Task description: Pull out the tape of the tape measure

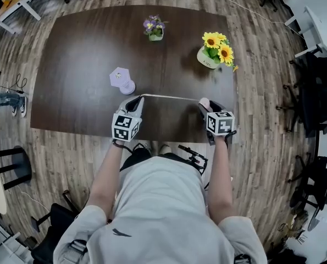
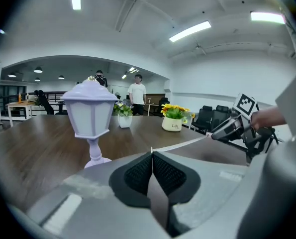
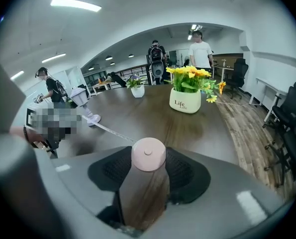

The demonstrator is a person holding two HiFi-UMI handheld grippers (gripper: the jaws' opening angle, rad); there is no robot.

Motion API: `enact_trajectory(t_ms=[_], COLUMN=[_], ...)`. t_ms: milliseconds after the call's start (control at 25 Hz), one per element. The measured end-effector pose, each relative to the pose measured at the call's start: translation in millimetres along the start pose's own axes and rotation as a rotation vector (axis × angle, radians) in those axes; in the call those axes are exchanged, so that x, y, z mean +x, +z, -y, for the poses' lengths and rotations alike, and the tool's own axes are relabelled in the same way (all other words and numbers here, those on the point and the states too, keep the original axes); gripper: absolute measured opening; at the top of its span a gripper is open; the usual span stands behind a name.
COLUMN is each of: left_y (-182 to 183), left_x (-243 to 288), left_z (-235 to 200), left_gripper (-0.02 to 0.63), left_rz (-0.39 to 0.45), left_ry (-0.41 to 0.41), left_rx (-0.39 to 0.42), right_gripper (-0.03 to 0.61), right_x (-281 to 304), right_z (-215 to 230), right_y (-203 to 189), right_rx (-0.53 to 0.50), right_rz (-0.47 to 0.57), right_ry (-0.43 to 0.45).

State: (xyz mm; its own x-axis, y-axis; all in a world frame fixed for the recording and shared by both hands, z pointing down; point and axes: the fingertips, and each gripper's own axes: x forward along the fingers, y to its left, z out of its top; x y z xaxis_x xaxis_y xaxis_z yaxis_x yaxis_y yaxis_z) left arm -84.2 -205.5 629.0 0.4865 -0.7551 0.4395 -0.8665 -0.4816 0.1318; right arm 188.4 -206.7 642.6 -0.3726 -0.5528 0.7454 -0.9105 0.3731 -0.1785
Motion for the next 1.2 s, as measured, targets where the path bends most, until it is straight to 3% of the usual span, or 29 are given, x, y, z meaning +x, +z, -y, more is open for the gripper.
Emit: enact_trajectory(t_ms=[520, 800, 1040, 1200], left_y=[-44.9, -59.1, -75.0, -75.7], left_x=[40.6, 50.6, 58.5, 57.2], left_z=[-5.8, -12.0, -9.7, -12.5], left_gripper=[0.011, 0.011, 0.012, 0.029], left_rz=[-0.185, -0.259, -0.354, -0.347], left_ry=[0.008, 0.053, 0.132, 0.170], left_rx=[-0.005, 0.024, 0.103, 0.118], right_gripper=[0.215, 0.215, 0.218, 0.214], right_x=[48.9, 57.5, 57.8, 59.2], right_z=[18.3, 16.8, 16.7, 16.0], right_y=[-29.2, -34.5, -36.8, -36.4], right_rx=[-0.019, -0.063, -0.079, -0.074], right_rz=[-0.137, -0.172, -0.170, -0.171], right_ry=[-0.034, -0.053, -0.055, -0.062])
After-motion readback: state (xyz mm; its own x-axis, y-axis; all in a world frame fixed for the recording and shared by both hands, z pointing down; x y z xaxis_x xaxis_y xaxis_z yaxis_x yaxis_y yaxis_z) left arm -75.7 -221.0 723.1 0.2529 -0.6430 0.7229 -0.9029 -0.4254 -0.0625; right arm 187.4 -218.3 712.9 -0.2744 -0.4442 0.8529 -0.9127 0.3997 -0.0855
